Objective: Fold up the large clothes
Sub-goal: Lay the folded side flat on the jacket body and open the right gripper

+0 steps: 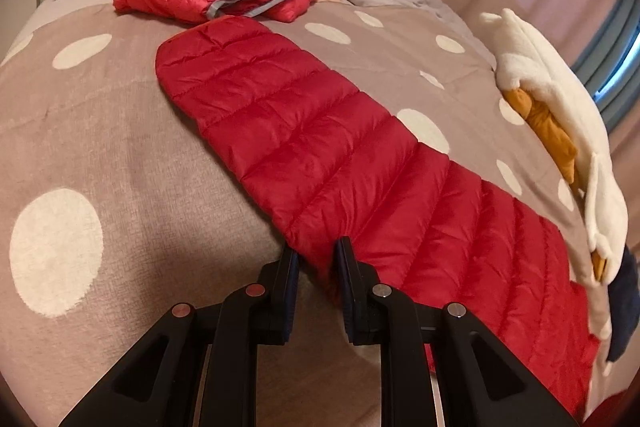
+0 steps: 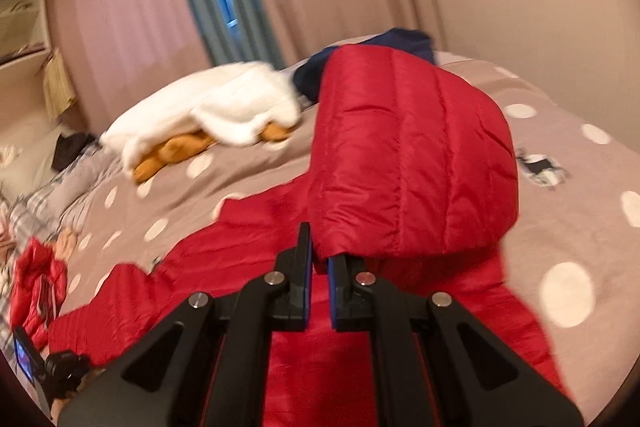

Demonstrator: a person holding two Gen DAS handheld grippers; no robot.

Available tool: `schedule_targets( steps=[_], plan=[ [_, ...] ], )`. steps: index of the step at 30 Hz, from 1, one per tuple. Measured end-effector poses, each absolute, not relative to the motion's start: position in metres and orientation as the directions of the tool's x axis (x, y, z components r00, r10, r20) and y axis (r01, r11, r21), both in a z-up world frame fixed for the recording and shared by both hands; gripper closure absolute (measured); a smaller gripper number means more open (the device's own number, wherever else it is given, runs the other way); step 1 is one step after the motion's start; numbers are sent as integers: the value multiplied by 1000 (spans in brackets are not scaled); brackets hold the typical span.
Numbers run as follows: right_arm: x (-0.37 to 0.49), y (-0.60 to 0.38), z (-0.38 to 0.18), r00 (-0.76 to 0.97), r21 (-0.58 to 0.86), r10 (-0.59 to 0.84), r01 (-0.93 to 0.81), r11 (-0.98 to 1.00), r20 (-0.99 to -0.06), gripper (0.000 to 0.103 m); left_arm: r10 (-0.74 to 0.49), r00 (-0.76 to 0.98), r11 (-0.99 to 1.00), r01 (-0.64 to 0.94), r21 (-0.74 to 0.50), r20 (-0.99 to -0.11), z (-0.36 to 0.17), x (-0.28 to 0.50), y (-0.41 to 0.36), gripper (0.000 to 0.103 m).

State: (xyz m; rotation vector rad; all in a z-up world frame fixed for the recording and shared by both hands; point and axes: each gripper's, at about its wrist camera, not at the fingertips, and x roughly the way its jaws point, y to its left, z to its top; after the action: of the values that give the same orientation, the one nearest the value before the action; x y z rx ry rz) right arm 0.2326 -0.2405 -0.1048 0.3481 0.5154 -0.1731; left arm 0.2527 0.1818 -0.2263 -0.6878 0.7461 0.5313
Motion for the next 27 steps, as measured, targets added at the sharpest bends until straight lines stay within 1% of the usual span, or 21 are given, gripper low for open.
schedule_targets(
  steps=[2,3,5,6,7,8,9,10,13,15,17,18,19,21,24,27],
  plan=[
    [236,-226,-112,847,271,-57,232,934,-528,95,190,625,662,-651,-371,-757,-228,252,182,84],
    [235,-220,-114,841,262,-49,223,939,-539,92,187,626,660,-651,-375,-757,-228,251,182,84],
    [234,-211,-120,830,252,-23,196,948,-558,92,184,629,660,-648,-380,-755,-228,250,182,84],
    [236,-207,-122,824,251,-11,186,950,-567,87,185,628,659,-650,-379,-756,-228,250,182,84],
    [237,-203,-124,819,253,4,173,952,-574,73,185,628,658,-651,-379,-756,-228,250,182,84],
    [237,-200,-125,818,255,14,163,953,-575,65,187,628,659,-650,-378,-755,-228,249,182,84],
    [239,-197,-126,818,254,17,158,954,-575,50,191,628,660,-651,-374,-755,-228,248,182,84],
    [242,-194,-126,818,249,17,155,956,-576,41,194,628,664,-649,-370,-754,-228,248,181,84],
    [256,-189,-128,808,218,-13,175,960,-589,41,195,628,664,-650,-369,-753,-228,247,179,84],
    [266,-190,-129,798,228,-10,185,956,-603,41,190,633,662,-647,-378,-751,-229,247,179,84],
    [274,-192,-129,791,245,1,188,951,-612,44,185,636,659,-646,-385,-750,-230,246,179,84],
    [277,-192,-129,787,237,-13,201,951,-617,48,186,637,661,-645,-385,-748,-230,246,179,84],
    [279,-191,-129,781,217,-36,217,952,-623,60,187,637,662,-645,-383,-748,-230,246,179,84],
    [282,-189,-129,776,185,-65,230,955,-628,77,198,632,669,-646,-368,-749,-230,247,177,84],
    [280,-188,-131,771,169,-73,229,959,-633,79,218,621,687,-646,-334,-753,-229,248,171,84],
    [281,-191,-133,765,162,-93,250,955,-637,77,216,619,690,-644,-330,-755,-228,246,169,84]
  ],
)
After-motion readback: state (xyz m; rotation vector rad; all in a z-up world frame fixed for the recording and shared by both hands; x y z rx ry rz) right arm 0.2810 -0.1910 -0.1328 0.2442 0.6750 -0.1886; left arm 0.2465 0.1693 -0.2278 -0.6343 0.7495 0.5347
